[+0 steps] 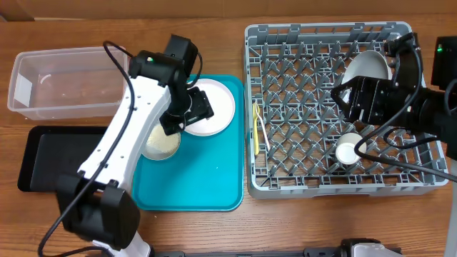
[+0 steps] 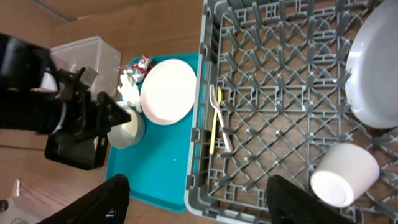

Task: Sort waste into correct bins and load items into the dishwasher rack
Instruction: 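Grasp the pink-rimmed white plate rim on the teal tray with the left gripper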

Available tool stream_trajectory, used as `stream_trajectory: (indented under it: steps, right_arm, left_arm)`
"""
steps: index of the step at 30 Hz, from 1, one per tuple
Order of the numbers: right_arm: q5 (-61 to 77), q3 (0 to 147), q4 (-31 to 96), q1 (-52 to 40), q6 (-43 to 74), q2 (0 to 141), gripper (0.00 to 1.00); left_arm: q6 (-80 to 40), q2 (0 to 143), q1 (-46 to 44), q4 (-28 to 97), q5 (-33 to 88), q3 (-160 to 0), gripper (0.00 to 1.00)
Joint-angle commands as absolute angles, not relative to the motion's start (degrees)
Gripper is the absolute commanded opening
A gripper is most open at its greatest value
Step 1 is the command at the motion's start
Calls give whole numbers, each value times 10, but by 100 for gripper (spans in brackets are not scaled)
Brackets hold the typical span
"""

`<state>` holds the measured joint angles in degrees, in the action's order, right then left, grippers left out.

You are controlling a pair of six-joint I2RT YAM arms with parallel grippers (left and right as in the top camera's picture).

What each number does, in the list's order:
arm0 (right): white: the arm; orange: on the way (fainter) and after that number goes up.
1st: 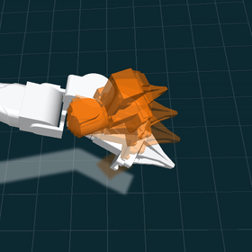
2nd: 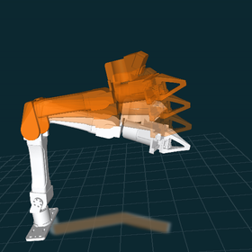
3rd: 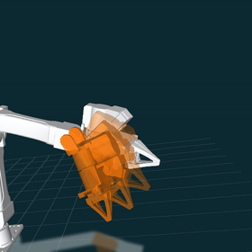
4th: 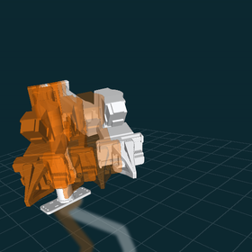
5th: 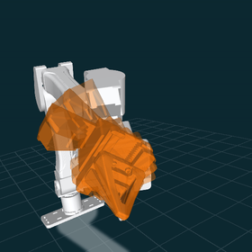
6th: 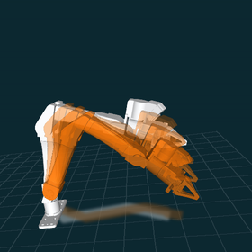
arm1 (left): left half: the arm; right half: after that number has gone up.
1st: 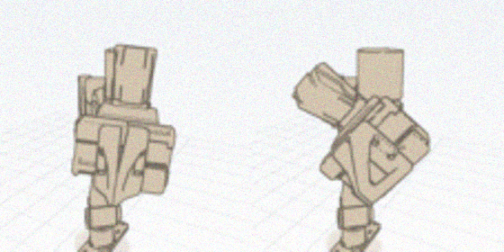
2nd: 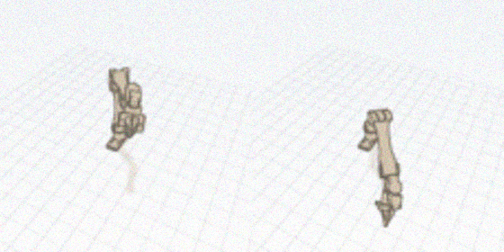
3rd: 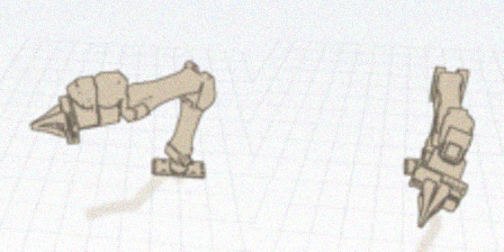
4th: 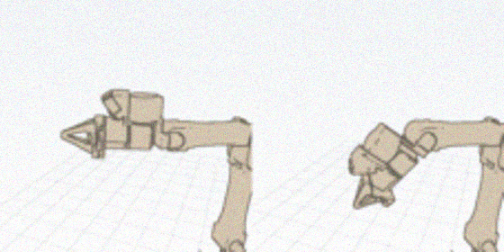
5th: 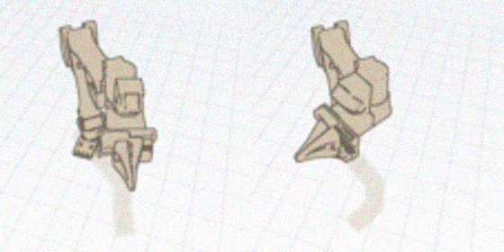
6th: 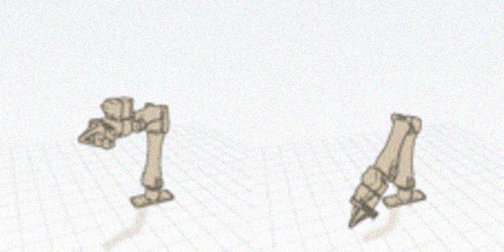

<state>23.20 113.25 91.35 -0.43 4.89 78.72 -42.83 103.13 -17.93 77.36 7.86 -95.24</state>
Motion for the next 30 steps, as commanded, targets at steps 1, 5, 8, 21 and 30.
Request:
stream_trajectory:
  steps: [1, 5, 8, 21, 30]
  right_arm:
    - [241, 1136, 915, -4, 47, 785, 74]
    - [241, 1136, 920, -4, 47, 785, 74]
    - [240, 1136, 928, -4, 45, 785, 74]
    - [225, 1136, 933, -4, 45, 785, 74]
    - [226, 1136, 933, -4, 45, 785, 74]
  left_arm:
    - [-600, 1061, -180, 764, 72, -923, 85]
    - [-620, 1074, -181, 697, 135, -873, 81]
    - [-649, 1074, -181, 671, 146, -842, 82]
    - [-694, 1068, -182, 639, 119, -818, 85]
    - [-769, 1068, -182, 627, 93, -817, 84]
